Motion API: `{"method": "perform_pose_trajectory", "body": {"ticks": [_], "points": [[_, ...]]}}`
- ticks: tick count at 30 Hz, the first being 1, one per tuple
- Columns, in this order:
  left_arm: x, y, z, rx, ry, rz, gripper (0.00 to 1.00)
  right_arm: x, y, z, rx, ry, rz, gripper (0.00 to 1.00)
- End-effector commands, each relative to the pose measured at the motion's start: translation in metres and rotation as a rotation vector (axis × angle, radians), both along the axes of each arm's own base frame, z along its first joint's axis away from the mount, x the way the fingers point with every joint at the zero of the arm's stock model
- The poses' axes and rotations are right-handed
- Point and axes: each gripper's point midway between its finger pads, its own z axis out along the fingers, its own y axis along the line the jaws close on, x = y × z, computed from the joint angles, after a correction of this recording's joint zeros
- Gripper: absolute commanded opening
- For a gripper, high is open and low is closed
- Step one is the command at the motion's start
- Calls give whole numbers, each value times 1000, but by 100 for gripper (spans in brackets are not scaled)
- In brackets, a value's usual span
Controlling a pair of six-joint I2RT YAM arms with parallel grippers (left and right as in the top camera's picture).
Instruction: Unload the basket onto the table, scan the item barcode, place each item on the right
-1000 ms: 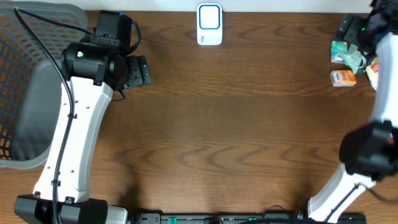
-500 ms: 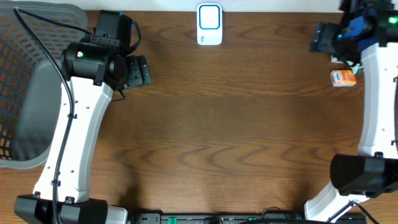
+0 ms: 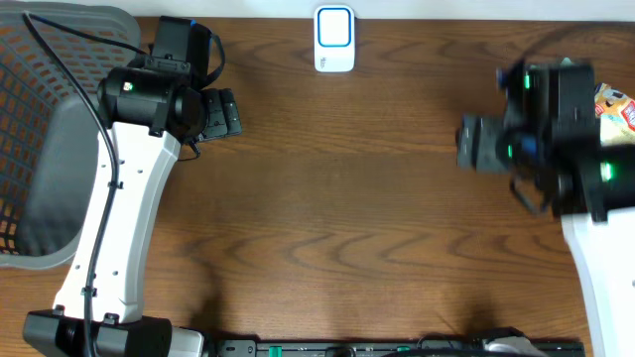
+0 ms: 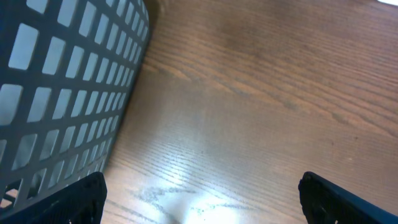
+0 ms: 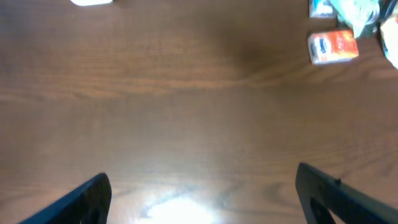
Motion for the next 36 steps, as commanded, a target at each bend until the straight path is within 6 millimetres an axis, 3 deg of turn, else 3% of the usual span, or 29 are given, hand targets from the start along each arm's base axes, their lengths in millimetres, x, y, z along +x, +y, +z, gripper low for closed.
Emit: {"method": "perform_pose_trajectory", "body": {"ticks": [1,2,8,15,27,36], "points": [[-1,3,0,7,-1,14,98,-32,-6,1,-14,-45,9,95],[-1,3,0,7,-1,14,98,-41,-7,3,-9,-61,10,99],[-1,3,0,7,-1,14,98,-96,-13,13,14,-114,20,99],[-1,3,0,7,-1,14,98,-134,-12,18,53,-140,48,99],[-1,3,0,7,-1,14,98,-158,-17,2,36,-44,44,99],[-1,3,0,7,-1,14,98,-158,-13,1,53,-43,56,99]]}}
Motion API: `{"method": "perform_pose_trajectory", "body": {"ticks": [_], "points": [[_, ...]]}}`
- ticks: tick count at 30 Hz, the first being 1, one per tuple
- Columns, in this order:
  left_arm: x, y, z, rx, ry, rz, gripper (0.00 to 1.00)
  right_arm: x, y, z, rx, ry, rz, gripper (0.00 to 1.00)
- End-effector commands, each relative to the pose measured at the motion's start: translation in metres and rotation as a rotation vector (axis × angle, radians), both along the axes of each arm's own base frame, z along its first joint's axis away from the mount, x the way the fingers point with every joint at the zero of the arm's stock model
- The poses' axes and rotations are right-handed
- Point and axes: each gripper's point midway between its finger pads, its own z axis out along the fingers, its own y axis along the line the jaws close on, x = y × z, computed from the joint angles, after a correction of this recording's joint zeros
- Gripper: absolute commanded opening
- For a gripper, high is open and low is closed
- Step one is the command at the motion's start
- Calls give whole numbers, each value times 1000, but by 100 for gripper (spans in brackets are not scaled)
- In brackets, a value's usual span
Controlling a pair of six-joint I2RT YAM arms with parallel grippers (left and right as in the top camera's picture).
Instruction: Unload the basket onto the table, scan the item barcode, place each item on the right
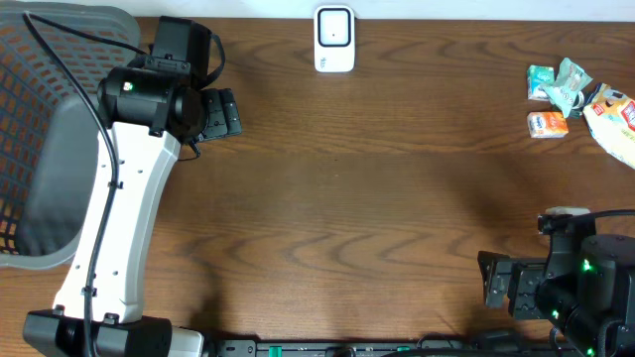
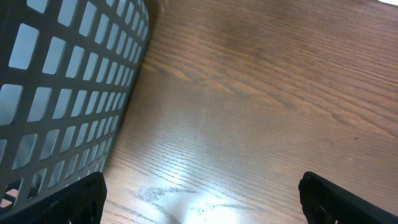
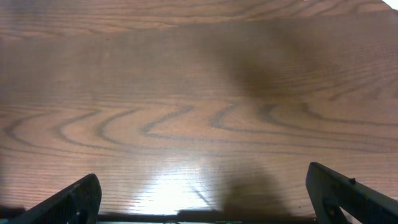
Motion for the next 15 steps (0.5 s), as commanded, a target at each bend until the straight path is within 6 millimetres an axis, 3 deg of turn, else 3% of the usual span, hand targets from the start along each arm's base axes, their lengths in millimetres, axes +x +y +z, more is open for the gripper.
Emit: {"method": "perform_pose_trajectory", "body": {"ticks": [1,15], "points": [[-1,3,0,8,-1,14,98,1,3,-4,7,7,16,99],[-1,3,0,8,-1,14,98,23,-1,-40,-42,-174,47,99]]}}
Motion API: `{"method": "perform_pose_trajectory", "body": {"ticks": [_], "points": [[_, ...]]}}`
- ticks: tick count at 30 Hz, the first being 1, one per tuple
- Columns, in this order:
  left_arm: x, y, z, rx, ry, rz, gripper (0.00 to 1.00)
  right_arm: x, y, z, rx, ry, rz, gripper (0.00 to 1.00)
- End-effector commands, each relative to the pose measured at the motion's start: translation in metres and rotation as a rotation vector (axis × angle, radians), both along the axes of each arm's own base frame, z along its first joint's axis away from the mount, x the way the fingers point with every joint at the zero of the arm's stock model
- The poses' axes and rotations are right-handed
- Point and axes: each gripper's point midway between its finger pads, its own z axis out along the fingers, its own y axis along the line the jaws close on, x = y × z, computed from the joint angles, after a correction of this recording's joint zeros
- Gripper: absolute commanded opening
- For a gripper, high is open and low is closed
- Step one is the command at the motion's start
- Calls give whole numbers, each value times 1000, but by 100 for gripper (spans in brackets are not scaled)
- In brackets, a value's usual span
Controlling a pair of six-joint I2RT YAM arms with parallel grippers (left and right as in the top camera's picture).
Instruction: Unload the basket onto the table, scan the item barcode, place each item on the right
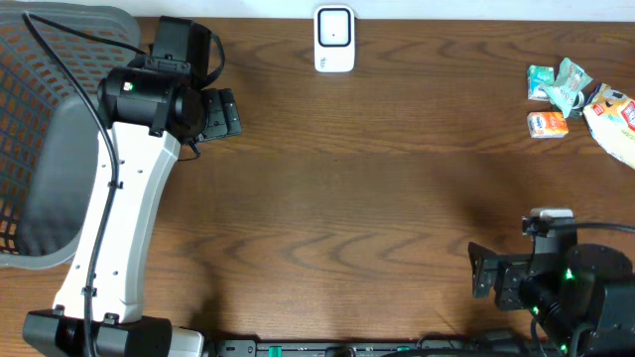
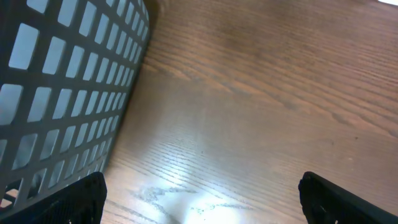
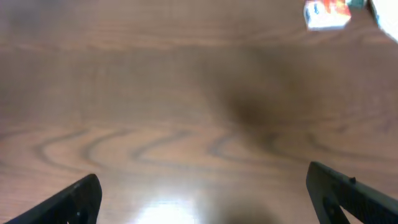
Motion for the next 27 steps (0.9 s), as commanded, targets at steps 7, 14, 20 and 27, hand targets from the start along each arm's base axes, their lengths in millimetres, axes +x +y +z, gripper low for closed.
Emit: {"method": "perform_pose_trajectory", "body": {"ticks": [7,14,20,27], "points": [[-1,3,0,8,-1,14,98,10,-3,-27,-20,-137,5,99],[-1,3,0,8,-1,14,98,16,-4,-46,-12,-230,-3,99],[-1,3,0,8,-1,14,98,19,-1,-57,1,-308,7,99],[-1,3,0,8,-1,14,98,24,-3,-70,5,-353,-3,99]]}}
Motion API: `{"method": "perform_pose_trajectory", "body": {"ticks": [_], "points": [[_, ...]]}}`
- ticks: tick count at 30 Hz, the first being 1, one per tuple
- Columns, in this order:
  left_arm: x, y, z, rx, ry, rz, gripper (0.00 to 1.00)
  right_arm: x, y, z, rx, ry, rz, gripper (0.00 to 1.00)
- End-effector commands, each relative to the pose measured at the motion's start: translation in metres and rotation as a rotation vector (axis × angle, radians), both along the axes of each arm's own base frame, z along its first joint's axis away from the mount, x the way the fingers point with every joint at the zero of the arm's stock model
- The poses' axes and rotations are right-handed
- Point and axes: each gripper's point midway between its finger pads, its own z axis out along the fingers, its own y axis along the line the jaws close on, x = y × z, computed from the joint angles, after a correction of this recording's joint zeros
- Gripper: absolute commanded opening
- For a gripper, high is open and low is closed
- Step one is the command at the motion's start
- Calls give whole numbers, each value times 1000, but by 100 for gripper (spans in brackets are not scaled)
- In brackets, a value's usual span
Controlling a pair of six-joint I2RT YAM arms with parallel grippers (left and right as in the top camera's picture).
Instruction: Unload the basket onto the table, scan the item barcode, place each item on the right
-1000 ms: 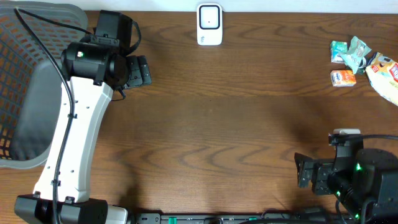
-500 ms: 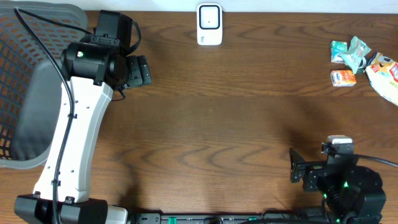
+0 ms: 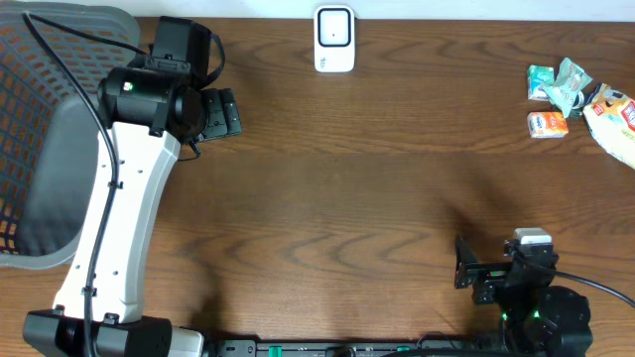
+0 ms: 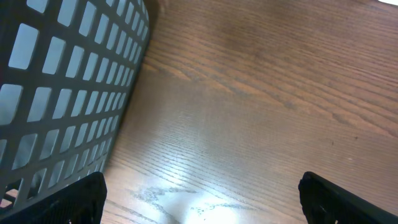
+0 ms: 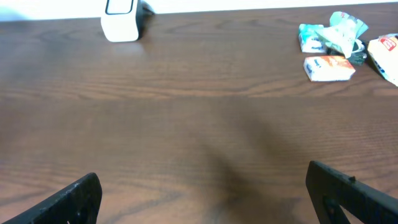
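Observation:
The white scanner with a blue face (image 3: 334, 40) stands at the table's far edge, and shows top left in the right wrist view (image 5: 121, 20). The items lie far right: an orange-and-white small box (image 3: 547, 124) (image 5: 329, 67), green packets (image 3: 556, 81) (image 5: 329, 34) and a larger packet at the edge (image 3: 617, 119). My right gripper (image 3: 468, 273) (image 5: 205, 199) is open and empty low at the front right, far from the items. My left gripper (image 3: 223, 112) (image 4: 202, 199) is open and empty over bare wood beside the basket.
A grey mesh basket (image 3: 50, 129) fills the left end of the table, and its wall (image 4: 62, 93) stands close to the left fingers. The wooden table (image 3: 337, 198) stretches between scanner, basket and items.
The right arm has drawn nearer the front edge and a little left. Its camera now looks across the table at the scanner and the items. The left arm has not moved.
First the right arm was blurred at the right, next to the items, with its gripper open. Then it stood at the front right corner, away from them, gripper empty. It has stayed there, shifting slightly left and lower. The left arm kept still throughout.

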Motion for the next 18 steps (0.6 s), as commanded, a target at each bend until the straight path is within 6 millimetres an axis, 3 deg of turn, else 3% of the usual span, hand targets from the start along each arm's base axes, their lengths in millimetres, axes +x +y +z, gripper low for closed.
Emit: {"method": "perform_pose_trajectory", "body": {"ticks": [1,18], "points": [[-1,3,0,8,-1,14,98,2,0,-8,-6,-14,8,99],[-1,3,0,8,-1,14,98,30,6,-27,8,-121,28,99]]}}
